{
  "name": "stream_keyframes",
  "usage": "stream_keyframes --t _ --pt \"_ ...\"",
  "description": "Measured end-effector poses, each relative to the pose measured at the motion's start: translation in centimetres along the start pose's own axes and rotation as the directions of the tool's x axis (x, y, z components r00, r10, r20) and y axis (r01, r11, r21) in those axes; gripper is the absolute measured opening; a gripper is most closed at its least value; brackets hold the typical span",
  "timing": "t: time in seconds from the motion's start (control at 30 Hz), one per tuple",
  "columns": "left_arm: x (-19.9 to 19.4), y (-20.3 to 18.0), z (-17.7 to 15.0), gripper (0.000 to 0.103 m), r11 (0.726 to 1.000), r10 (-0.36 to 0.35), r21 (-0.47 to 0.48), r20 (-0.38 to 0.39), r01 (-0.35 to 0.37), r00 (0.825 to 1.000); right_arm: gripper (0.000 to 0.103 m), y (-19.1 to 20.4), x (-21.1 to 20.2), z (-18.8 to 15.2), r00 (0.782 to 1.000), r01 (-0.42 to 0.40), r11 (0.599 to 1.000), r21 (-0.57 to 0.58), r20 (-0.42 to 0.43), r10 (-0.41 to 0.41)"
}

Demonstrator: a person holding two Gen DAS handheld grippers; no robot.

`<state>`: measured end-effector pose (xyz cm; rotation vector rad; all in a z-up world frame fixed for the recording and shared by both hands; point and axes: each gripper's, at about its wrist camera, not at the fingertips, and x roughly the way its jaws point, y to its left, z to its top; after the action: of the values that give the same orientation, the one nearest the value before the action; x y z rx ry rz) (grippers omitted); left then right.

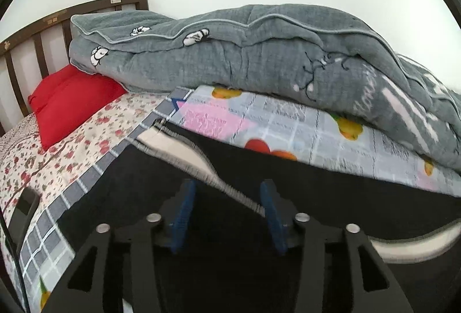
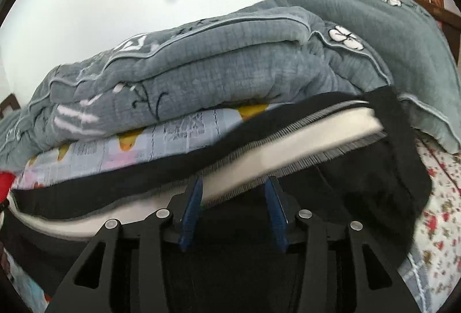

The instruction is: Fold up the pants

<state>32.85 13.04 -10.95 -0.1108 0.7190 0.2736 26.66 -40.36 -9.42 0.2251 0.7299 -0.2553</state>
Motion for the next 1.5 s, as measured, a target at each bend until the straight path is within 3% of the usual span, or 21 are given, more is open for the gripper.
stream_keyframes --t 0.1,0.3,0.43,0.53,0.6,0.77,0.87,0.97,1.07,1.13,1.23,1.3,1.5 --pt "-1.5 0.9 -1.5 0.057 1.000 -0.024 -0.005 -0.018 0.024 1.000 0.045 -0.7 -1.9 -1.9 1.000 0.004 1.000 -0.022 -0.019 -0.004" --pt "-3.8 3.0 -5.6 0.059 0.996 -0.081 -0.031 -0.095 0.078 0.992 0.046 -4.2 -5.3 -6.0 0.997 0.039 0.999 0.004 -0.065 -0.038" --pt "-4.1 4.7 -8.8 0.059 0.979 -0.192 -0.110 -0.183 0.174 0.964 0.049 -6.8 -6.5 -8.0 0.995 0.041 0.998 0.056 -0.093 -0.036" --pt "-3.7 5.5 -10.4 0.059 0.967 -0.230 -0.158 -0.215 0.199 0.949 0.049 -7.8 -6.2 -9.0 0.991 0.033 0.996 0.080 -0.130 -0.022" --pt "-3.6 5.5 -10.4 0.059 0.965 -0.237 -0.160 -0.207 0.206 0.949 0.049 -8.0 -5.5 -9.4 0.989 0.014 0.995 0.102 -0.151 0.002" --pt "-1.5 5.9 -9.0 0.059 0.938 -0.301 -0.245 -0.231 0.244 0.925 0.050 -7.8 -3.5 -9.6 0.985 -0.007 0.988 0.157 -0.171 0.034" --pt "-0.3 6.1 -8.3 0.057 0.924 -0.324 -0.284 -0.224 0.256 0.919 0.050 -7.8 -2.3 -8.8 0.982 -0.028 0.979 0.200 -0.178 0.064" --pt "0.7 5.5 -7.4 0.055 0.930 -0.307 -0.278 -0.228 0.240 0.924 0.050 -8.0 -0.5 -7.7 0.977 -0.034 0.971 0.237 -0.194 0.082" --pt "1.6 5.3 -6.8 0.039 0.943 -0.250 -0.278 -0.235 0.181 0.939 0.045 -8.0 0.8 -7.0 0.977 -0.026 0.968 0.249 -0.196 0.077" --pt "2.2 5.3 -6.5 0.031 0.946 -0.236 -0.280 -0.241 0.165 0.941 0.037 -7.8 1.4 -6.7 0.978 -0.004 0.971 0.239 -0.201 0.054" --pt "2.3 5.6 -6.5 0.020 0.940 -0.245 -0.295 -0.240 0.170 0.939 0.015 -7.5 1.4 -6.6 0.982 0.004 0.977 0.213 -0.187 0.037" --pt "1.9 5.9 -6.8 0.015 0.944 -0.245 -0.281 -0.236 0.176 0.940 0.008 -7.6 0.5 -6.7 0.988 -0.002 0.978 0.211 -0.153 0.035" --pt "-0.8 7.2 -7.8 0.012 0.951 -0.228 -0.261 -0.224 0.167 0.947 0.007 -7.7 -2.5 -7.4 0.992 -0.025 0.979 0.201 -0.115 0.049"
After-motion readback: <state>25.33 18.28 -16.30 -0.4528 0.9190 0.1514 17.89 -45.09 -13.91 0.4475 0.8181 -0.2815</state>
